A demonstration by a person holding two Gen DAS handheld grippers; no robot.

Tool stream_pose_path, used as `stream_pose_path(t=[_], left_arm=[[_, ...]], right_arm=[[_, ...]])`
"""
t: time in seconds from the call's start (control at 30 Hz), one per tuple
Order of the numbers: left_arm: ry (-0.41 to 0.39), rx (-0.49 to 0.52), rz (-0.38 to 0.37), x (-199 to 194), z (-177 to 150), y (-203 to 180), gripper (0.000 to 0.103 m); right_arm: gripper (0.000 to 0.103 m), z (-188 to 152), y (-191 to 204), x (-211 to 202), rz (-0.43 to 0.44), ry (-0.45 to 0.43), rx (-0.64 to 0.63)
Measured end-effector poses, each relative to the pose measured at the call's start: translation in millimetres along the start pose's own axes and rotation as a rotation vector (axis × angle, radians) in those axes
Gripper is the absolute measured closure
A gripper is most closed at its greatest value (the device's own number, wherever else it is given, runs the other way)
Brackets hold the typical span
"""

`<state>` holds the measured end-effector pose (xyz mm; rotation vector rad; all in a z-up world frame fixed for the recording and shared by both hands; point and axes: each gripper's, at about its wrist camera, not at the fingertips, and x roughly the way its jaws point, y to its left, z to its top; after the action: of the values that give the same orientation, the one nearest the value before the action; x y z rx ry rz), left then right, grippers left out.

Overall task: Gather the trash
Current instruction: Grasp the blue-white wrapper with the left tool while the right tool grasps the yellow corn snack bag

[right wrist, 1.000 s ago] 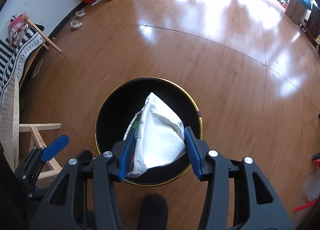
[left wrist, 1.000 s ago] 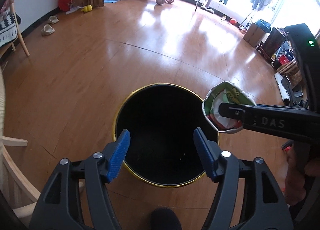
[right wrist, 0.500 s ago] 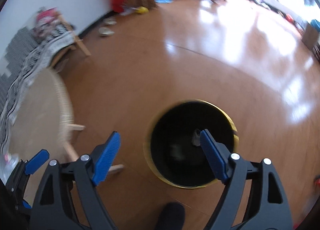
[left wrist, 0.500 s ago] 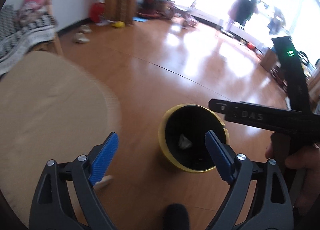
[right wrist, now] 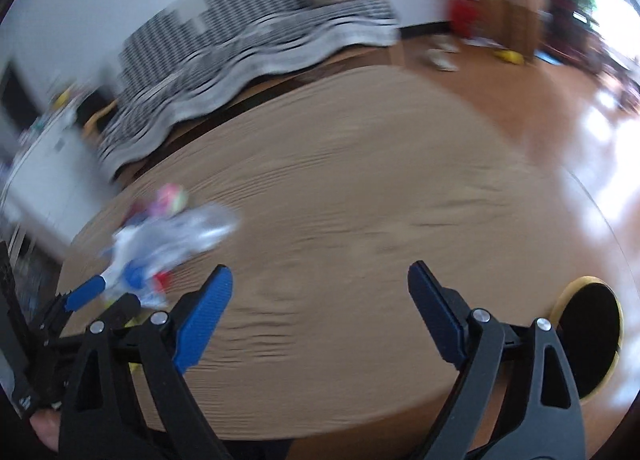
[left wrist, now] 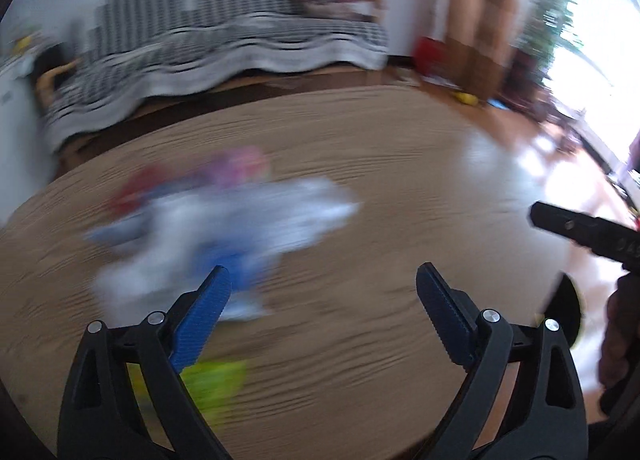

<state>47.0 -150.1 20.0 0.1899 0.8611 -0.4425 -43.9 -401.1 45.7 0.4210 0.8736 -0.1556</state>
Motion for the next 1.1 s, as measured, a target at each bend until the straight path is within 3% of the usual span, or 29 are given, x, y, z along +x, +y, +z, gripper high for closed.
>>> stream_pose_path(t=[0.13,0.3,0.37,0.5,0.73,0.77,0.8,0.87,1.1], left_arm=[[0.008,-0.094,0.110,-22.9,-35.0,81.5,0.012],[0.039,-0.193,0.191,-35.7,-62.7,153.8,0.012],[0.056,-0.225,0.195,-32.3,-67.6,174.2,0.012],[0.100,-0.313,0.121,-24.9,-78.7,199.5,0.012],[0.175,-0.453,0.025,-6.4,-88.8,210.8,0.012],[0.183,-0.462,0.023,-4.0,-89.3,211.9,0.012],[0.191,-0.466,0.025,-1.7,-90.1,211.9,0.012],[0.202,-0.465,0.036,2.9,-88.9,212.2,0.012],[0.231,-0.400,0.089,19.2,-88.7,192.1,0.012]], right_arm=[[0.017,-14.1,89.0,33.8,0.097,0.069,-0.163],[0.017,-47.7,162.9,63.4,0.189,0.152,-0.342],[0.017,-63.0,187.0,72.5,0.214,0.180,-0.414],[0.017,-86.4,223.3,83.5,0.264,0.209,-0.537],[0.020,-101.5,262.8,99.1,0.278,0.203,-0.660],[0.030,-103.3,266.0,102.7,0.273,0.211,-0.674],[0.050,-103.5,269.4,106.9,0.270,0.219,-0.680],[0.059,-100.1,274.2,110.2,0.280,0.217,-0.667],[0.061,-79.4,255.4,83.0,0.306,0.155,-0.594]])
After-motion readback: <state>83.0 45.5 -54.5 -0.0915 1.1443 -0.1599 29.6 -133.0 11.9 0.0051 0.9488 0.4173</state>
